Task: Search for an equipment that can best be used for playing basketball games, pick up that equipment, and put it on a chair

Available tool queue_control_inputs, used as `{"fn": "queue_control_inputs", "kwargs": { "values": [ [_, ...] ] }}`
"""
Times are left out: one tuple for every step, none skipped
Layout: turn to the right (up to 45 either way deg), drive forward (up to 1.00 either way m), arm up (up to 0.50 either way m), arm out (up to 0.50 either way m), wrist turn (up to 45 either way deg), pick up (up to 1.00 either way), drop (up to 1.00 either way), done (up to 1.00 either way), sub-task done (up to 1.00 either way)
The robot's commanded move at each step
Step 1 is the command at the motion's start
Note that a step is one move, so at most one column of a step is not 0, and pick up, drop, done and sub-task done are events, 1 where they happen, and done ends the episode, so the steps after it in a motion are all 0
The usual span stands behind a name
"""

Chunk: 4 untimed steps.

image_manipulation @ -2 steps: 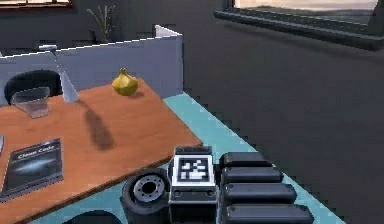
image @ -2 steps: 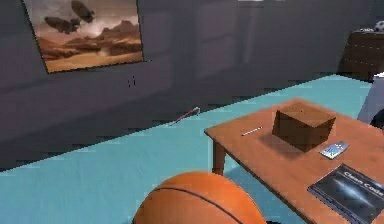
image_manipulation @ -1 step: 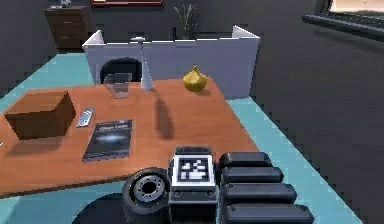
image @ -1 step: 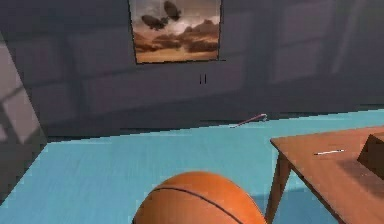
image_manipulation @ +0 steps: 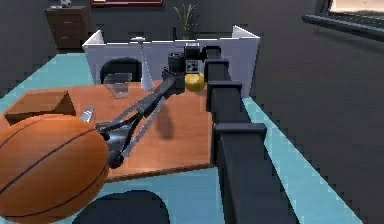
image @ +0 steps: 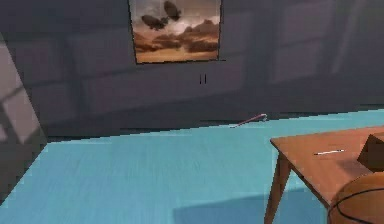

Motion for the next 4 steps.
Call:
{"fn": "queue_control_inputs", "kwargs": {
  "values": [
    [0.0, 0.00, 0.00, 0.00, 39.0, 0.00, 0.00, 0.00, 0.00],
    [0.0, 0.00, -0.38, 0.00, 0.0, 0.00, 0.00, 0.00, 0.00],
    [0.0, 0.00, -0.50, 0.00, 0.0, 0.00, 0.00, 0.00, 0.00],
    [0.0, 0.00, 0.00, 0.00, 0.0, 0.00, 1.00, 0.00, 0.00]
  ]
}}
